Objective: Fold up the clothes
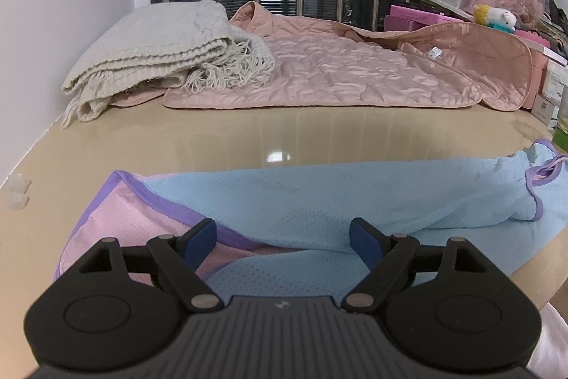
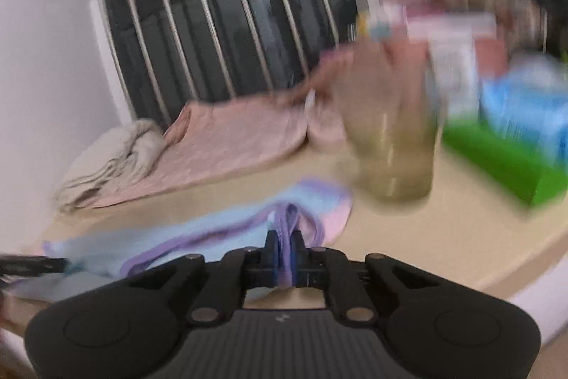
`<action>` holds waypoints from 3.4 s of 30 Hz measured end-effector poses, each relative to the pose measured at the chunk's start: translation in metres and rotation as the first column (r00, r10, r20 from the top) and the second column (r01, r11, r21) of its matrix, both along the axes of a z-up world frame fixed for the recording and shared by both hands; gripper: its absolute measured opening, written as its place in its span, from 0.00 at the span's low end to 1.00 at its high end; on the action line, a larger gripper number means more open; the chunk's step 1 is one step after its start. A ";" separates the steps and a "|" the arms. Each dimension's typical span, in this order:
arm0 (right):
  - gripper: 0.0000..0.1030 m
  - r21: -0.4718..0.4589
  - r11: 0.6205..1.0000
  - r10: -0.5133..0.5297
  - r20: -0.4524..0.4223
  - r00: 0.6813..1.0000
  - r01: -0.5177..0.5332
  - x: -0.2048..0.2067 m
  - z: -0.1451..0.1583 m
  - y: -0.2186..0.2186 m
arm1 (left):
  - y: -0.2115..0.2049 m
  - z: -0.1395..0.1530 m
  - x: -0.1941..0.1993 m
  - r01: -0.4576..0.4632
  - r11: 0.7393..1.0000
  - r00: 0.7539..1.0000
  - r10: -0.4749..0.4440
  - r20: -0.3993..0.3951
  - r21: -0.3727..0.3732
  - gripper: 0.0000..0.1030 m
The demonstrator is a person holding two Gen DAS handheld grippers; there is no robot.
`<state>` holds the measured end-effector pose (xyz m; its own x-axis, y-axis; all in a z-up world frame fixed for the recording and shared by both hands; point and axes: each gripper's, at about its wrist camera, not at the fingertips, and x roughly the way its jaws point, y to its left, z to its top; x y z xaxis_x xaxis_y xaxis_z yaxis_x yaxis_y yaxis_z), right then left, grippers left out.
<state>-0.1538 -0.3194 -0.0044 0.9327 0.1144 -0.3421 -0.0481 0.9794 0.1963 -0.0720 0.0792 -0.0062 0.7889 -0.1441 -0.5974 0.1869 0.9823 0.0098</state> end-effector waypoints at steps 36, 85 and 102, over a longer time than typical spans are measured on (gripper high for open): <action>0.07 0.158 0.980 0.107 0.112 0.988 -0.124 0.002 0.033 0.021 | 0.027 0.045 -0.034 -0.062 0.994 0.991 0.072 0.116 -0.093 0.79; 0.08 -0.109 0.557 0.773 -0.296 0.562 -0.824 0.156 0.038 0.192 | -0.031 0.010 -0.042 0.144 0.989 0.990 -0.144 0.014 -0.015 0.47; 0.59 -0.275 0.439 0.821 -0.264 0.506 -0.855 0.155 0.094 0.223 | 0.070 0.023 -0.081 -0.322 0.942 0.943 0.328 0.062 -0.089 0.73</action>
<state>0.0016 -0.0966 0.0892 0.4120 0.6907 -0.5943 -0.8836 0.4622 -0.0753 -0.1534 0.1489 0.0164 0.8426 0.0846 -0.5318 -0.1411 0.9878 -0.0664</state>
